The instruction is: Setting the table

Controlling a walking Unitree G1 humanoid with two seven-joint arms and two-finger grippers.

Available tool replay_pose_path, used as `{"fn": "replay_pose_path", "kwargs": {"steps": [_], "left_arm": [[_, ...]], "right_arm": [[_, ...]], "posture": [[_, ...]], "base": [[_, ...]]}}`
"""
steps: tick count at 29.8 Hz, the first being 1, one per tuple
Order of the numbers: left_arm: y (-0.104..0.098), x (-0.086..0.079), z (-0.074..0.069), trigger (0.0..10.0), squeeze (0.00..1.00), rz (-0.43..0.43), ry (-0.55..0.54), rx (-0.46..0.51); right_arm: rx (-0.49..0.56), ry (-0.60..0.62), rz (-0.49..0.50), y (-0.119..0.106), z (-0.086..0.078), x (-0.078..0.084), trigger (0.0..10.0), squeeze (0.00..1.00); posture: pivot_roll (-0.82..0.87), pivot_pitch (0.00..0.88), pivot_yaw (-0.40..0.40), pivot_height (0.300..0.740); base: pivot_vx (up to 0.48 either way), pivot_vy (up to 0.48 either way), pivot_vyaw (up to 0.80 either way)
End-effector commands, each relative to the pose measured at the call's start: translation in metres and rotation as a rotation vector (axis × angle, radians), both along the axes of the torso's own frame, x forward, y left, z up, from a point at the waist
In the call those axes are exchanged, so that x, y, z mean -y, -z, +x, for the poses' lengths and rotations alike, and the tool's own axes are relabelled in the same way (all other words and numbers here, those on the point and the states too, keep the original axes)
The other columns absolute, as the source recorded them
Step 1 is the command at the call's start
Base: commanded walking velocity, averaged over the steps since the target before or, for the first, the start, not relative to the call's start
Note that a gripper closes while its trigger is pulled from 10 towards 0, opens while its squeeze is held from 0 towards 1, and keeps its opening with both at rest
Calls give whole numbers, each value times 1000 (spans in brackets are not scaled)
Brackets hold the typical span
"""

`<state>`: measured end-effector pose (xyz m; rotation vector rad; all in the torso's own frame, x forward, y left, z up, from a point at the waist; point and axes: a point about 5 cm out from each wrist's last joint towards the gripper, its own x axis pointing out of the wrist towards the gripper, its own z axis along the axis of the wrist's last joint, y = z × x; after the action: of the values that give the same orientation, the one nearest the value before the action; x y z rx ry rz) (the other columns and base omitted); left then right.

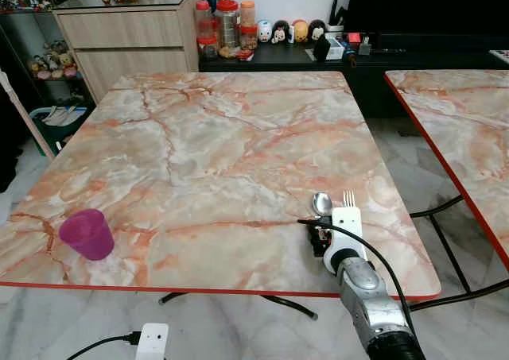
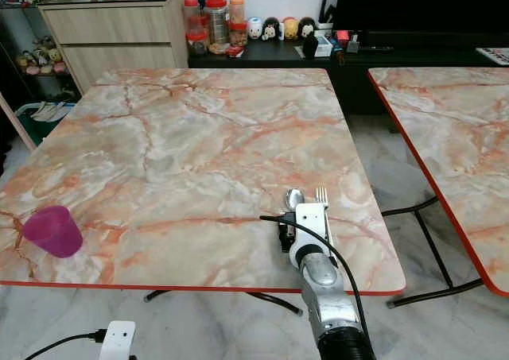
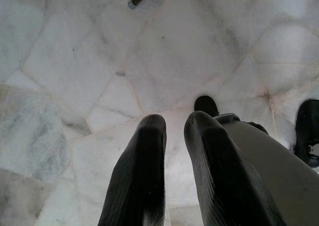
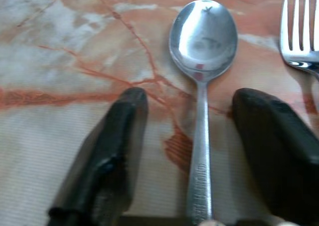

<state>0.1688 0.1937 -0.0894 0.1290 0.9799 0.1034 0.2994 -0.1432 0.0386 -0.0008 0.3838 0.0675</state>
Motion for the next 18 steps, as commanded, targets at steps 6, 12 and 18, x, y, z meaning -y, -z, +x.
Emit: {"fn": "replay_pose_path", "kwargs": {"steps": [6,12,18], "left_arm": [[2,0,-5,10000,0,-1,8,-28],[2,1,-3,10000,0,-3,7,-25],[2,2,-4,10000,0,-2,11,-30]], "right_arm": [[-20,-10,12,2,1,-2,0,0],[-8,-15,19,-1,3,-3,0,0],[-10,-28,24,0,1,-5,0,0]], "posture": [[-69,0,12,740],[-70,0,12,740],[-73,0,10,740]], "base": [[0,0,0],[0,0,0],[0,0,0]]}}
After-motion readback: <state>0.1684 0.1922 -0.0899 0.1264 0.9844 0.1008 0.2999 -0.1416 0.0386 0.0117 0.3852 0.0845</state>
